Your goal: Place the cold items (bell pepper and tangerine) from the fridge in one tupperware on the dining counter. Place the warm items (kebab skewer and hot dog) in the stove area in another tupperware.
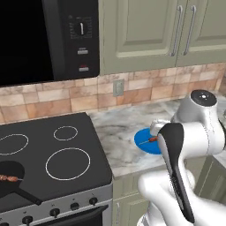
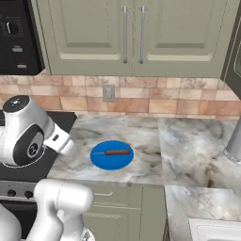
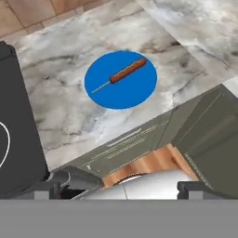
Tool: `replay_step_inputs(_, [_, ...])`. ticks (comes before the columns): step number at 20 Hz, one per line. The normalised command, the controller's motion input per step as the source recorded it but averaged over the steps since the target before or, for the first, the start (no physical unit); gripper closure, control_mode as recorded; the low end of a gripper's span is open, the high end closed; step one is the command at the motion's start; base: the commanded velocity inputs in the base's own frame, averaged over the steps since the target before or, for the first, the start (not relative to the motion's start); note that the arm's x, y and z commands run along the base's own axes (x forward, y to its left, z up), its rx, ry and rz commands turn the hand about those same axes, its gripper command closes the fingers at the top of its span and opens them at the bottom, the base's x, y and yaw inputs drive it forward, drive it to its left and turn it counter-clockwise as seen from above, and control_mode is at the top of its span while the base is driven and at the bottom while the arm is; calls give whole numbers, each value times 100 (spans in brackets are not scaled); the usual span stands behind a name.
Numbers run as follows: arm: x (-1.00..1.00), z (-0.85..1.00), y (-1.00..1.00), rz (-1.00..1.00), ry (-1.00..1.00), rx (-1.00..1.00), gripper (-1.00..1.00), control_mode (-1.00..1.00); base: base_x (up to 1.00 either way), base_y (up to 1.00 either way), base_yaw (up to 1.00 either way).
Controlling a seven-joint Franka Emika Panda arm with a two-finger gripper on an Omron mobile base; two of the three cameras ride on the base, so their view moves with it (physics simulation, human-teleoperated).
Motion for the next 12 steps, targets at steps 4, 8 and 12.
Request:
replay_step_inputs(4, [33,-35,-12,-79,6,35,-100,-100,0,0,0])
replay_step_inputs(8, [39,-4,-13,-50,-3,31,-100,-100,0,0,0])
replay_step_inputs(12, [50,-8,-50,-8,-2,34,-100,-100,0,0,0])
